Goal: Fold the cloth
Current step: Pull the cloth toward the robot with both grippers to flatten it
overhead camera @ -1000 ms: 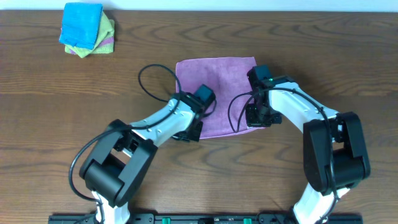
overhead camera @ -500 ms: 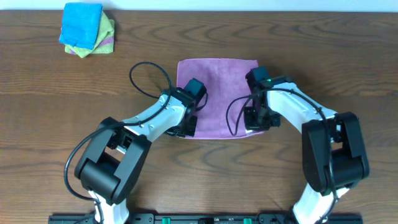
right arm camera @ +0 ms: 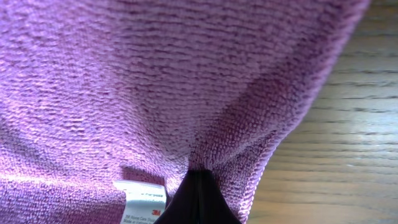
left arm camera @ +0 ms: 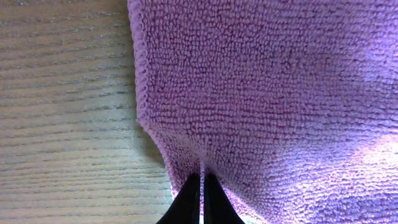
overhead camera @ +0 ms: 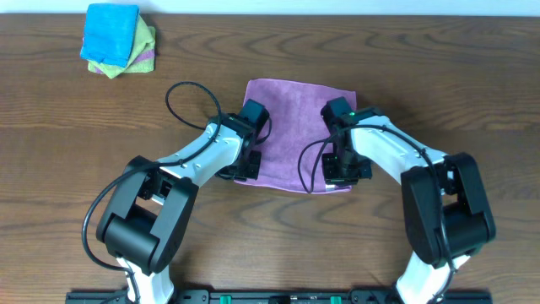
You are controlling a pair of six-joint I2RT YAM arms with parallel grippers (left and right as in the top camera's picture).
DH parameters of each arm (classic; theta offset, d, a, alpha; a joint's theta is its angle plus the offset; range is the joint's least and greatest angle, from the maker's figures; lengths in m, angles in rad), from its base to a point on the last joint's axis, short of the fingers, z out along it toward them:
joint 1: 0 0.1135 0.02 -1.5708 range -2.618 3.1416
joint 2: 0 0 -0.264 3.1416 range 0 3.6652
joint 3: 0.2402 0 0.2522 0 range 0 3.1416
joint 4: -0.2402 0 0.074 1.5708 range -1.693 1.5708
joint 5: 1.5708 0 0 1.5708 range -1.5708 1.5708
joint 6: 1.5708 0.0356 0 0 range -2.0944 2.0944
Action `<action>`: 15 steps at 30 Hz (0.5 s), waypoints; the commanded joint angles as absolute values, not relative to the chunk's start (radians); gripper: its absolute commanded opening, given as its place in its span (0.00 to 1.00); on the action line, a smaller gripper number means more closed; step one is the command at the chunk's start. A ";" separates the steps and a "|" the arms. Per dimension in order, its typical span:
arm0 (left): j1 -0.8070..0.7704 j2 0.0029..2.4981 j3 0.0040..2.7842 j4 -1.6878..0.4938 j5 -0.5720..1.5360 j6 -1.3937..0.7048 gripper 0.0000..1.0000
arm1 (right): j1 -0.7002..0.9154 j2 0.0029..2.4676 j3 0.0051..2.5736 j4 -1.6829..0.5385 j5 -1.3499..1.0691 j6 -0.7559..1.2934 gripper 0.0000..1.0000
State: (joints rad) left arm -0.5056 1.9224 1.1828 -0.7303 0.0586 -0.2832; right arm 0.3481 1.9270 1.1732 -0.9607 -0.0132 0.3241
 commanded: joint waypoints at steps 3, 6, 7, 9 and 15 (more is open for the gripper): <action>-0.504 1.950 1.148 -0.756 0.099 -0.265 0.06 | 0.290 1.969 1.144 -0.951 0.064 0.344 0.01; -0.516 1.950 1.148 -0.772 0.110 -0.265 0.06 | 0.265 1.969 1.144 -0.954 0.071 0.344 0.02; -0.521 1.950 1.148 -0.774 0.110 -0.265 0.06 | 0.263 1.969 1.144 -0.957 0.070 0.344 0.02; -0.534 1.950 1.148 -0.773 0.123 -0.265 0.06 | 0.263 1.969 1.145 -0.957 0.052 0.344 0.01; -0.549 1.884 1.149 -0.772 0.161 -0.257 0.06 | 0.263 1.897 1.168 -0.985 0.002 0.339 0.20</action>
State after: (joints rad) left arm -0.5392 1.9148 1.1759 -0.7624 0.1108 -0.2798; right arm 0.2775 1.9232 1.1732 -0.9768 -0.0093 0.3325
